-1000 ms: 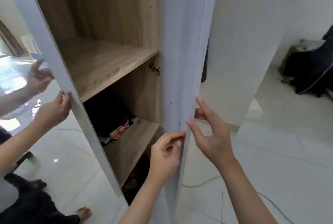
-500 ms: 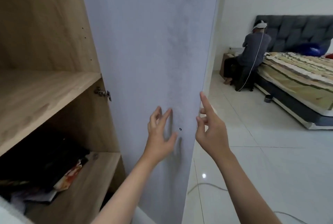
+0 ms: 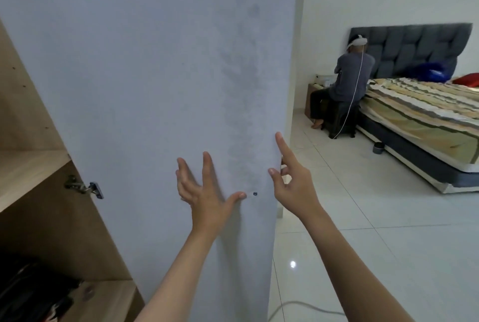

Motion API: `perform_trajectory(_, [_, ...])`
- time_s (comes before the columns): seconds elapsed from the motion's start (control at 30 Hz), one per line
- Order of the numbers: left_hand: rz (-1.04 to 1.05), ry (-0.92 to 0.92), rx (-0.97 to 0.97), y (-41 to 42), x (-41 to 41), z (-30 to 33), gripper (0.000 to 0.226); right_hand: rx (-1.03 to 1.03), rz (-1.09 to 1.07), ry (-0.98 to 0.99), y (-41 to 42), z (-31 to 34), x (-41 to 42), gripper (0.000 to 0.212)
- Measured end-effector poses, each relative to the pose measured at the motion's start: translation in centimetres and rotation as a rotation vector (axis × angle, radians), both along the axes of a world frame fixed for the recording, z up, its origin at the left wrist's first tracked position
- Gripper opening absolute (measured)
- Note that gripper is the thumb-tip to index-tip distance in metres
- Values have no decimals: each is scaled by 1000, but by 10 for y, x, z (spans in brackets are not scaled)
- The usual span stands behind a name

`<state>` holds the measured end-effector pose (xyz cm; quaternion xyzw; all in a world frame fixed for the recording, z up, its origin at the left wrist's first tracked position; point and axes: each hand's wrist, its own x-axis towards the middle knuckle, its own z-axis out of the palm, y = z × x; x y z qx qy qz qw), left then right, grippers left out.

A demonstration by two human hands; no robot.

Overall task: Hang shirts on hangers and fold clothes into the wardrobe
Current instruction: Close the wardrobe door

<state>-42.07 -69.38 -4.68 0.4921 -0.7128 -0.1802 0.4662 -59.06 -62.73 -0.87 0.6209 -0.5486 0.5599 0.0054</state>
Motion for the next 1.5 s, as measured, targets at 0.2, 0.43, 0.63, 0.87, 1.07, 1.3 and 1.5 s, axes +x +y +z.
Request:
perform_trajectory(0.2, [110,-3,13,-33,-30,-2,116,45,24,-1,-57,3,-22,86])
perform_trajectory(0.43, [223,-70,17,-46,-42,2,115,149,29,11,-86,1,-30,81])
perform_trajectory(0.63, [140,-152,38,-33,-29,-1,98,192,67,-83,-71,10,-20,82])
perform_trajectory(0.87, [-123,-101,81,21,-11,6,81,182,-33,-231,-13,13,15,71])
perform_trajectory(1.07, [-291,-79,91,103,4,9,72,193,-135,-291,90,-2,43,47])
perform_trajectory(1.3, [-574,-78,243,257,23,-36,59,280,-400,-368,270,-53,72,29])
perform_trajectory(1.5, [-854,-140,422,407,-1,-67,56,405,-639,-428,446,-88,66,29])
